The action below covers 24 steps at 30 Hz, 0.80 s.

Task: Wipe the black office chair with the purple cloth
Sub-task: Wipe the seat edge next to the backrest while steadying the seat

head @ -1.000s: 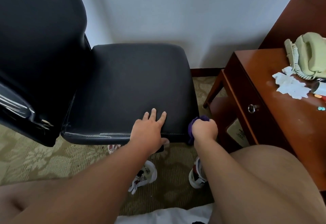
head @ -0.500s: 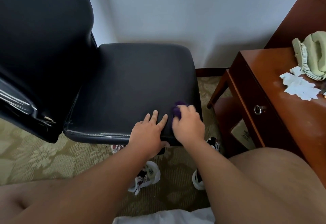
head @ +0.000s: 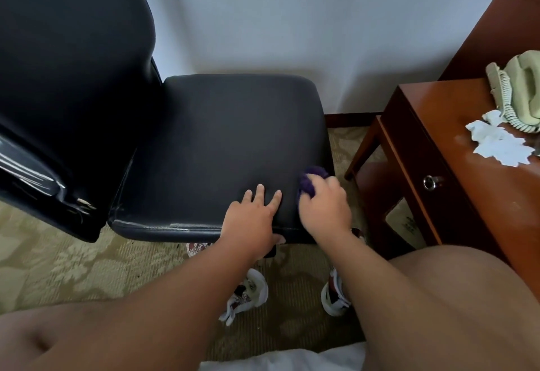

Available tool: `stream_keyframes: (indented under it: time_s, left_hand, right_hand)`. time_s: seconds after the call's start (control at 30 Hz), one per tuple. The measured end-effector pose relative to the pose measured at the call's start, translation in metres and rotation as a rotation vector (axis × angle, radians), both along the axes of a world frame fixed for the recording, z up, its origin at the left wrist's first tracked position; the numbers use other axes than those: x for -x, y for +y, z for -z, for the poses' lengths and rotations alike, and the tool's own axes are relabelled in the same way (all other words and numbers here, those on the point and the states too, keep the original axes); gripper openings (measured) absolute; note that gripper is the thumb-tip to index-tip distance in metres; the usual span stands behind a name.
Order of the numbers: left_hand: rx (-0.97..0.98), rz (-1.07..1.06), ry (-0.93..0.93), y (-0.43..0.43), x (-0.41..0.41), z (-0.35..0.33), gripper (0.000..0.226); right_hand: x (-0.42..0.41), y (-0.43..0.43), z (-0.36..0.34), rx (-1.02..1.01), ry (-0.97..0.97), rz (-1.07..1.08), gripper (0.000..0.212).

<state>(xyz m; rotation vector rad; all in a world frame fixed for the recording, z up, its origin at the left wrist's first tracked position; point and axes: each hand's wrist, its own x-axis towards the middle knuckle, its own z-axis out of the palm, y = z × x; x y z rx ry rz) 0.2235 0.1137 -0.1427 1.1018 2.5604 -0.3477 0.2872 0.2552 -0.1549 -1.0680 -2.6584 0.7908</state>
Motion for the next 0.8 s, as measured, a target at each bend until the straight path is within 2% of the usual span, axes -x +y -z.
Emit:
stream_keyframes:
  time_s: [0.1, 0.17, 0.23, 0.3, 0.43, 0.5, 0.6, 0.67, 0.8]
  left_hand:
    - [-0.021, 0.003, 0.013, 0.003, -0.001, -0.001, 0.086]
    - [-0.043, -0.001, 0.007, 0.004, -0.003, -0.002, 0.083]
    - [-0.063, -0.008, -0.011, 0.004, -0.002, -0.004, 0.091]
    - [-0.069, -0.016, -0.046, 0.0, 0.002, -0.005, 0.099]
    - [-0.052, -0.058, -0.068, -0.014, 0.011, -0.008, 0.108]
    - [-0.042, -0.105, -0.066, -0.021, 0.014, -0.008, 0.111]
    - [-0.033, -0.128, -0.064, -0.021, 0.015, -0.007, 0.111]
    - [-0.016, -0.131, -0.061, -0.014, 0.014, -0.007, 0.11]
    - [0.044, -0.131, -0.06, -0.003, 0.017, -0.011, 0.11]
  right_hand:
    - [-0.005, -0.032, 0.0, -0.121, -0.003, -0.185, 0.045]
    - [-0.01, -0.04, 0.004, -0.134, 0.021, -0.181, 0.046]
    - [-0.018, -0.037, 0.01, -0.139, 0.043, -0.138, 0.045]
    - [-0.024, -0.025, 0.014, -0.071, 0.066, 0.035, 0.041]
    - [-0.034, 0.002, 0.02, 0.236, 0.118, 0.497, 0.033]
    - [-0.032, 0.012, 0.022, 0.368, 0.136, 0.63, 0.032]
    - [-0.025, 0.016, 0.024, 0.45, 0.171, 0.754, 0.03]
    - [-0.021, 0.011, 0.023, 0.39, 0.193, 0.723, 0.03]
    - [-0.016, -0.018, 0.018, 0.035, 0.131, 0.386, 0.031]
